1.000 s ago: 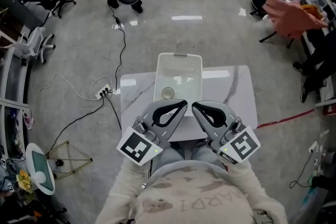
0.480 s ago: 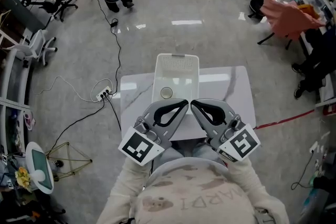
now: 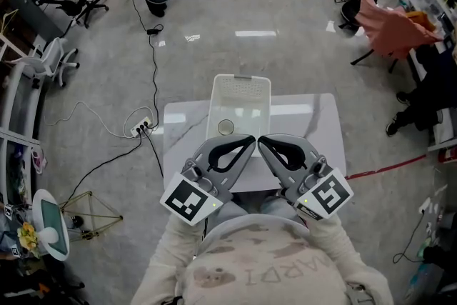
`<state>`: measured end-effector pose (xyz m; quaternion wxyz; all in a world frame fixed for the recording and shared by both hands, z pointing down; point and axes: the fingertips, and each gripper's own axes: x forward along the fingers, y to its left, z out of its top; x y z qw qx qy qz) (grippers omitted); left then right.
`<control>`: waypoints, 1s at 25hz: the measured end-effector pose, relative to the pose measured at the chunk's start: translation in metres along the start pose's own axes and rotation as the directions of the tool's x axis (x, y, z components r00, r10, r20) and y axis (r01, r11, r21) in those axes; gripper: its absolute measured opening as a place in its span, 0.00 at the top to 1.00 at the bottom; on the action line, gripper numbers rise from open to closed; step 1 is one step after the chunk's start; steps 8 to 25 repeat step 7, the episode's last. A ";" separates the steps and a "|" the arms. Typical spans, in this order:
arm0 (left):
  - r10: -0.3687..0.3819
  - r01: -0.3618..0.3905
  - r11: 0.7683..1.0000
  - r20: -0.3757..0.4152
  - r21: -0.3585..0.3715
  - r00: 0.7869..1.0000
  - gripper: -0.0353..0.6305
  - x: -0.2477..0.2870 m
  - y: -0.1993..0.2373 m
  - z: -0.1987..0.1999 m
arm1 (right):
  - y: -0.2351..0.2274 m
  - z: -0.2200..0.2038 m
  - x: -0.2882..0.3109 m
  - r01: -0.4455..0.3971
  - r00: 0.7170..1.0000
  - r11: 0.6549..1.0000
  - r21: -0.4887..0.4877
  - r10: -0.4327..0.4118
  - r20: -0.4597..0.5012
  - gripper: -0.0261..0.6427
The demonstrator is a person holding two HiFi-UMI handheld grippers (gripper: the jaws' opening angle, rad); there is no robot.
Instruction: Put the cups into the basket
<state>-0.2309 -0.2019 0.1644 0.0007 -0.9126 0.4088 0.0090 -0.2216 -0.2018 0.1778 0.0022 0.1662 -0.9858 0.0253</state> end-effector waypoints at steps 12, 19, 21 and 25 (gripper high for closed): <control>-0.005 0.005 1.000 -0.003 0.014 1.000 0.95 -0.001 -0.001 0.002 | -0.001 0.001 0.002 -0.005 1.000 1.000 -0.007 0.005 -0.004 0.92; -0.005 0.005 1.000 -0.003 0.014 1.000 0.95 -0.001 -0.001 0.002 | -0.001 0.001 0.002 -0.005 1.000 1.000 -0.007 0.005 -0.004 0.92; -0.005 0.005 1.000 -0.003 0.014 1.000 0.95 -0.001 -0.001 0.002 | -0.001 0.001 0.002 -0.005 1.000 1.000 -0.007 0.005 -0.004 0.92; -0.005 0.005 1.000 -0.003 0.014 1.000 0.95 -0.001 -0.001 0.002 | -0.001 0.001 0.002 -0.005 1.000 1.000 -0.007 0.005 -0.004 0.92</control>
